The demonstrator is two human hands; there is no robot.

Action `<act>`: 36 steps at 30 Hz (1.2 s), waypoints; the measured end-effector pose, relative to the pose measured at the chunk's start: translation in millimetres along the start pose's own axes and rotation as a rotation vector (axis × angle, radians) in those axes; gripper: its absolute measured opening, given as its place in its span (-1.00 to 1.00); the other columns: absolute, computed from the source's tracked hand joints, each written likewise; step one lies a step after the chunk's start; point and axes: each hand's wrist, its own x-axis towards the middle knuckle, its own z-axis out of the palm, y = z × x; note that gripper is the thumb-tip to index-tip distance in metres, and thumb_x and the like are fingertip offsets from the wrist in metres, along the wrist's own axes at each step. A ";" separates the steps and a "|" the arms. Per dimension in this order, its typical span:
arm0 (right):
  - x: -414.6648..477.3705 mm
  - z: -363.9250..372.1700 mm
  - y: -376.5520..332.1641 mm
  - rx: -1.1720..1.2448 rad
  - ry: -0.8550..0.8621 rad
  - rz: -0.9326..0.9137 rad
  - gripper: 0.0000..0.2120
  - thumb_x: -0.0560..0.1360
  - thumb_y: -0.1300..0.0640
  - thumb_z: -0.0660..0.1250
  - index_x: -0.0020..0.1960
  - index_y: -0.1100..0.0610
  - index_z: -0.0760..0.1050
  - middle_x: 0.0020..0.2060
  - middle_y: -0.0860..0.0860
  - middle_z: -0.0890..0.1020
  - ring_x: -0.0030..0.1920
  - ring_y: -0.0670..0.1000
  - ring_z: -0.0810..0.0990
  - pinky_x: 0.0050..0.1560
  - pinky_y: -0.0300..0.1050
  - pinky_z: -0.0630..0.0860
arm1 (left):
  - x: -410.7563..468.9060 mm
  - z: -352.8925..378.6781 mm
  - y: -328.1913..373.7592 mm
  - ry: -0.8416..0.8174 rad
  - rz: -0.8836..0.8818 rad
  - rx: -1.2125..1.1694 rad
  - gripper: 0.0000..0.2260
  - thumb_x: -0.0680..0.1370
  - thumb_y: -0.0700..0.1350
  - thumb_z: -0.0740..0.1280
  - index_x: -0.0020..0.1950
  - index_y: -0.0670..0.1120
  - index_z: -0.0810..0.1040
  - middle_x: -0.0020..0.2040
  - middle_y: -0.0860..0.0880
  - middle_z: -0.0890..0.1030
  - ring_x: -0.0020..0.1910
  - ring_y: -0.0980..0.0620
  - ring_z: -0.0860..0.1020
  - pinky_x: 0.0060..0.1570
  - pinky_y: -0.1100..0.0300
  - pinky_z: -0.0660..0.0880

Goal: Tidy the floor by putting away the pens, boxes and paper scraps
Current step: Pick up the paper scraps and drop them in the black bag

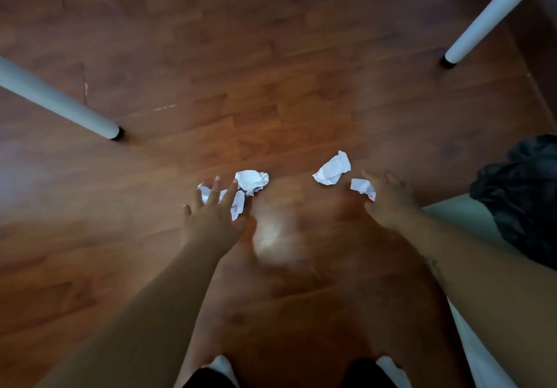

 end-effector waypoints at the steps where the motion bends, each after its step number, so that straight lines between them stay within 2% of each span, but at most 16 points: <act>1: 8.0 5.4 2.1 0.000 0.007 -0.011 -0.34 0.47 0.12 0.31 0.52 -0.11 0.18 0.52 0.03 0.21 0.50 0.15 0.16 0.44 0.06 0.17 | 6.7 6.6 -0.4 -0.003 0.002 0.000 -0.30 0.53 0.19 0.24 0.59 0.22 -0.05 0.63 0.05 -0.02 0.56 -0.21 0.04 0.42 -0.16 0.19; 4: 23.2 20.7 2.8 0.000 0.007 -0.013 -0.37 0.50 0.14 0.30 0.52 -0.09 0.19 0.51 0.07 0.22 0.47 0.18 0.21 0.42 -0.01 0.19 | 19.0 24.1 0.4 -0.006 -0.016 -0.014 -0.32 0.52 0.14 0.29 0.58 0.22 0.04 0.62 0.07 0.05 0.54 -0.20 0.11 0.40 -0.15 0.27; 7: 22.7 33.1 1.5 0.000 0.049 -0.011 -0.43 0.53 0.18 0.29 0.49 -0.09 0.25 0.42 0.11 0.29 0.37 0.22 0.31 0.31 -0.01 0.32 | 21.6 40.4 1.4 0.048 0.006 -0.022 -0.35 0.47 0.07 0.38 0.53 0.18 0.23 0.55 0.04 0.26 0.44 -0.27 0.29 0.22 -0.14 0.43; 10: 16.0 43.0 5.1 -0.054 0.121 -0.018 -0.57 0.54 0.21 0.28 0.38 0.02 0.35 0.30 0.13 0.39 0.28 0.20 0.37 0.15 0.02 0.41 | 23.3 55.8 0.5 0.146 0.046 -0.046 -0.45 0.37 -0.07 0.51 0.35 0.07 0.49 0.24 -0.05 0.57 0.18 -0.34 0.49 -0.10 -0.09 0.54; 14: 8.4 42.2 -1.9 0.001 0.190 0.008 -0.65 0.51 0.23 0.29 0.28 0.16 0.38 0.22 0.16 0.48 0.19 0.23 0.43 0.13 0.05 0.39 | 18.8 65.2 -4.9 0.206 0.106 0.040 -0.70 0.31 -0.21 0.57 -0.01 -0.07 0.63 -0.09 -0.09 0.61 -0.13 -0.28 0.55 -0.34 0.00 0.53; 17: 16.2 26.1 -19.3 0.120 0.270 -0.172 -0.48 0.45 0.26 0.32 0.39 0.17 0.33 0.25 0.15 0.47 0.20 0.21 0.45 0.15 0.08 0.41 | 11.5 67.8 -11.8 0.263 0.186 0.095 -0.76 0.31 -0.23 0.55 -0.09 -0.09 0.61 -0.10 -0.11 0.63 -0.18 -0.28 0.55 -0.34 0.00 0.53; 21: 44.5 17.2 -38.3 0.036 0.135 -0.374 -0.36 0.47 0.21 0.33 0.51 0.03 0.26 0.37 0.07 0.34 0.30 0.13 0.40 0.19 0.05 0.47 | 11.1 46.3 -14.2 0.474 0.250 0.123 -0.88 0.44 -0.05 0.36 -0.12 -0.09 0.54 -0.13 -0.11 0.61 -0.18 -0.24 0.52 -0.25 0.00 0.39; 23: 61.4 18.9 -44.7 0.053 0.109 -0.391 -0.39 0.47 0.16 0.38 0.48 -0.03 0.31 0.23 0.06 0.36 0.20 0.10 0.46 0.09 -0.05 0.49 | 23.0 33.6 -13.1 0.566 0.279 0.111 -0.86 0.47 -0.01 0.33 -0.14 -0.08 0.54 -0.19 -0.08 0.59 -0.18 -0.22 0.49 -0.17 -0.03 0.35; 25: 71.8 21.8 -46.3 0.114 0.022 -0.303 -0.39 0.43 0.13 0.47 0.43 -0.05 0.38 0.18 0.06 0.32 0.12 0.05 0.46 0.02 -0.17 0.44 | 41.0 26.2 -11.1 0.601 0.279 0.094 -0.82 0.49 0.03 0.34 -0.16 -0.08 0.54 -0.24 -0.06 0.57 -0.15 -0.22 0.50 -0.11 -0.05 0.35; 27: 69.7 28.7 -40.9 0.037 -0.010 -0.287 -0.39 0.34 0.14 0.56 0.35 -0.02 0.45 0.25 0.09 0.29 0.16 0.10 0.46 0.12 -0.14 0.45 | 57.9 22.1 -4.1 0.579 0.296 0.095 -0.78 0.52 0.06 0.29 -0.15 -0.09 0.55 -0.21 -0.06 0.58 -0.11 -0.23 0.53 -0.10 -0.06 0.39; 28: 65.7 36.1 -34.8 0.032 0.016 -0.310 -0.46 0.33 0.17 0.56 0.27 0.03 0.48 0.27 0.11 0.28 0.16 0.11 0.47 0.16 -0.14 0.44 | 65.5 22.6 -0.6 0.555 0.306 0.097 -0.75 0.53 0.07 0.25 -0.13 -0.10 0.55 -0.18 -0.07 0.59 -0.09 -0.24 0.55 -0.09 -0.08 0.42; 30: 50.9 46.6 -26.2 0.107 0.047 -0.353 -0.68 0.37 0.24 0.48 0.07 0.11 0.48 0.25 0.15 0.28 0.03 0.05 0.51 0.08 -0.25 0.38 | 79.3 24.7 5.9 0.456 0.298 0.086 -0.71 0.53 0.12 0.27 -0.09 -0.11 0.54 -0.08 -0.08 0.61 0.01 -0.28 0.57 -0.02 -0.16 0.47; 31: 42.7 50.2 -24.1 0.142 0.041 -0.376 -0.71 0.39 0.30 0.44 0.01 0.09 0.42 0.20 0.17 0.30 -0.07 0.00 0.52 -0.01 -0.28 0.38 | 84.6 27.6 8.6 0.381 0.283 0.080 -0.68 0.50 0.16 0.33 -0.05 -0.10 0.54 -0.01 -0.07 0.60 0.08 -0.30 0.55 0.03 -0.23 0.47; 33: 33.0 59.2 -16.7 0.175 -0.037 -0.367 -0.63 0.42 0.36 0.39 0.11 0.09 0.36 0.08 0.13 0.30 -0.17 -0.09 0.46 -0.24 -0.35 0.33 | 90.9 33.6 15.4 0.204 0.258 0.073 -0.54 0.43 0.26 0.40 0.09 -0.08 0.51 0.14 -0.01 0.57 0.16 -0.28 0.49 0.04 -0.27 0.46; 35: 23.6 66.3 -11.8 0.054 -0.061 -0.301 -0.61 0.47 0.28 0.38 0.25 0.15 0.37 0.03 0.05 0.25 -0.09 -0.04 0.38 -0.27 -0.28 0.28 | 92.3 40.3 23.4 0.120 0.236 0.084 -0.46 0.40 0.30 0.39 0.20 -0.04 0.46 0.20 0.05 0.52 0.18 -0.20 0.47 0.00 -0.15 0.48; 36: 19.5 69.1 -9.7 0.033 -0.037 -0.299 -0.67 0.48 0.26 0.38 0.20 0.11 0.40 0.02 0.01 0.25 -0.10 -0.05 0.37 -0.22 -0.26 0.28 | 92.0 41.8 27.5 0.124 0.221 0.085 -0.47 0.40 0.27 0.40 0.21 -0.03 0.45 0.17 0.05 0.52 0.15 -0.17 0.48 -0.06 -0.08 0.46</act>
